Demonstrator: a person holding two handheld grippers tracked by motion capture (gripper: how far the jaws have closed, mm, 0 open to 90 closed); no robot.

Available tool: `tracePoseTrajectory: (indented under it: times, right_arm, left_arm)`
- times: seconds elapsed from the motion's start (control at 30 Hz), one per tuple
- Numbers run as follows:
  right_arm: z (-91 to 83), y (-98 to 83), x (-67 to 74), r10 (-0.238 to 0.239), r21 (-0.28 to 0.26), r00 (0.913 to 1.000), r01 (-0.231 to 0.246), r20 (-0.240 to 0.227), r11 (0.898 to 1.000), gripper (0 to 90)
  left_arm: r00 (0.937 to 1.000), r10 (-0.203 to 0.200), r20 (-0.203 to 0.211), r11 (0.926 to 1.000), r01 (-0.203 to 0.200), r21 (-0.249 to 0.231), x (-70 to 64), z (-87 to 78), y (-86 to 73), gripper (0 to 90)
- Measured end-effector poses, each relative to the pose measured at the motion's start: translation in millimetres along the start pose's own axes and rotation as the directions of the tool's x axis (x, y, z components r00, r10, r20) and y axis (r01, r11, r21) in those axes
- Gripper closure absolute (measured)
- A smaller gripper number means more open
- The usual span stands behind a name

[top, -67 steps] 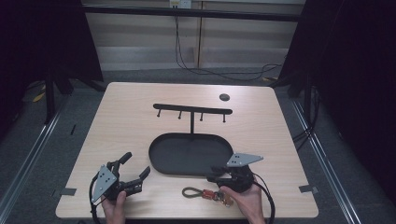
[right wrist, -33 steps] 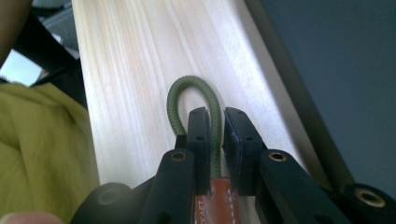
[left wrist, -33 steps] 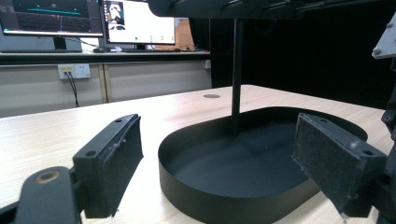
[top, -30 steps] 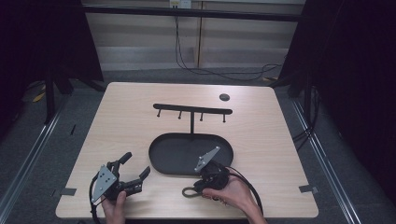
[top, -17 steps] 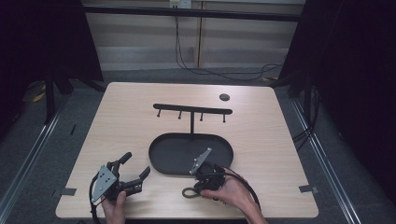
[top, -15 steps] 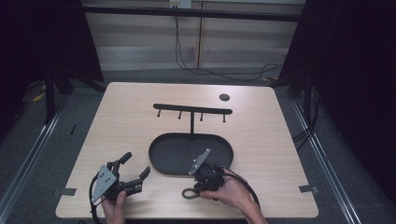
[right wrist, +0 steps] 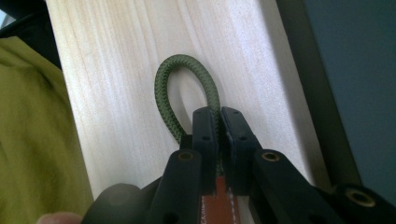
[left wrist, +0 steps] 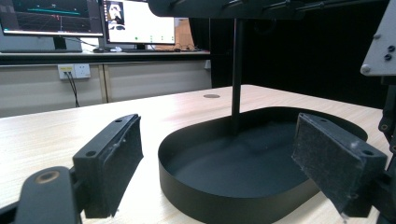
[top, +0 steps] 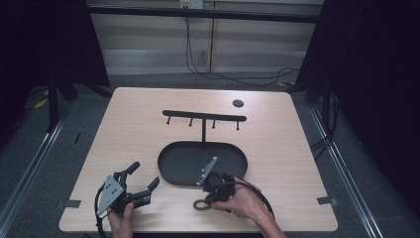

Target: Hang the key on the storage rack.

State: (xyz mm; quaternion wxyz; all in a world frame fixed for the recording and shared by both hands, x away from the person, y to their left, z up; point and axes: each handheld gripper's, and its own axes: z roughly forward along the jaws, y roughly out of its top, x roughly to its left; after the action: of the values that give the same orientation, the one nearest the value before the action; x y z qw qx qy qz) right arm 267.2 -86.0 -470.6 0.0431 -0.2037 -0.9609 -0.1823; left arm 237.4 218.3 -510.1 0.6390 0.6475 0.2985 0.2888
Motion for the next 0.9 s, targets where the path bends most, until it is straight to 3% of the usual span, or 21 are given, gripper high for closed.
tracePoseTrajectory:
  times: [0.17, 0.43, 0.9]
  right_arm:
    - [-3.0, 5.8, -3.5, -0.011, 0.041, 0.9999, 0.011, 0.004, 0.999, 85.6]
    - [-22.4, 11.4, -7.3, -0.014, 0.029, 0.9998, 0.013, 0.013, 0.999, 85.7]
    - [-53.7, 25.0, -11.3, -0.057, 0.136, 0.9981, 0.054, 0.021, 0.989, 85.7]
  left_arm:
    - [1.0000, 0.003, 0.000, 1.0000, -0.003, 0.002, 0.2, -0.2, 0.0, 15.7]
    - [1.0000, 0.002, 0.000, 1.0000, -0.002, 0.001, 0.2, -0.1, 0.0, 15.7]
    - [1.0000, 0.008, 0.001, 1.0000, -0.008, 0.002, 0.5, -0.3, 0.1, 15.6]
